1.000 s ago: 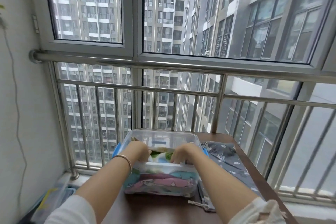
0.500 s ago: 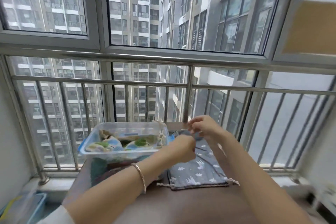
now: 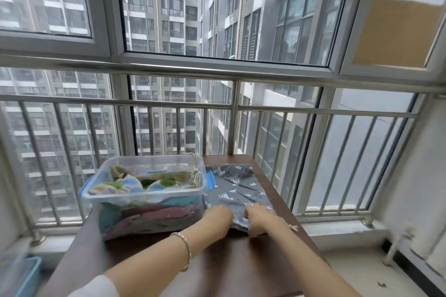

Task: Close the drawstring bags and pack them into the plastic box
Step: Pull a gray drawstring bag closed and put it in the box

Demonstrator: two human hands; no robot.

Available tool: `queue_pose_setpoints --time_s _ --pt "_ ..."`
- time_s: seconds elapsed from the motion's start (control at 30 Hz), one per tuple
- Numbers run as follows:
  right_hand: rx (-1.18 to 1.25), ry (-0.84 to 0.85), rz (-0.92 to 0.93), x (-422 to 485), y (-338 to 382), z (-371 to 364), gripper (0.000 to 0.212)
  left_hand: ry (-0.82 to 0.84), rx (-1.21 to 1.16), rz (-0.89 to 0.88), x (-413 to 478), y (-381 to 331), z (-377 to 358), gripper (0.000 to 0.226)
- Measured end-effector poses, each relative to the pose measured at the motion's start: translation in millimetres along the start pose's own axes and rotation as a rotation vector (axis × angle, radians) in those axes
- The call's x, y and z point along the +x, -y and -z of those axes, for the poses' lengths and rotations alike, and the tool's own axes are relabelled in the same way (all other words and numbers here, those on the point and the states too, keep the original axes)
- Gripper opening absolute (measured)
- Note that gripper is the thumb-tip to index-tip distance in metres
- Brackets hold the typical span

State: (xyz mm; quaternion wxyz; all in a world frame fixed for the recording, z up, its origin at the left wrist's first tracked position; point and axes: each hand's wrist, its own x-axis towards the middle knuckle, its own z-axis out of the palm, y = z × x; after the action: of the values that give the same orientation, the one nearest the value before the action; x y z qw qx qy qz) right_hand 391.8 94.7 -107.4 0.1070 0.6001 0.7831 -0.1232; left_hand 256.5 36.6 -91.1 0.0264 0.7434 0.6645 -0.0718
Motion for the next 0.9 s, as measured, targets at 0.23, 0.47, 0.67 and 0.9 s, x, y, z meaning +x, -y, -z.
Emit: queue_pose_setpoints --time_s 0.23,0.47,0.67,0.9 --pt "0.02 0.032 -0.253 1.0 0.3 17.3 0.07 -0.354 -0.597 -0.034 -0.7 -8.0 31.4 0.015" --pt "-0.027 -0.15 -0.376 -23.0 -11.0 71.8 0.039 -0.153 -0.989 -0.107 -17.2 -16.2 64.1 0.031" --pt "0.085 -0.471 -0.336 -45.7 2.5 122.4 0.026 0.393 -1.702 -0.122 -36.4 7.8 87.2 0.026" --pt "0.443 -0.927 0.05 -60.2 23.0 163.8 0.02 -0.189 -1.58 -0.02 -59.8 65.1 151.9 0.023"
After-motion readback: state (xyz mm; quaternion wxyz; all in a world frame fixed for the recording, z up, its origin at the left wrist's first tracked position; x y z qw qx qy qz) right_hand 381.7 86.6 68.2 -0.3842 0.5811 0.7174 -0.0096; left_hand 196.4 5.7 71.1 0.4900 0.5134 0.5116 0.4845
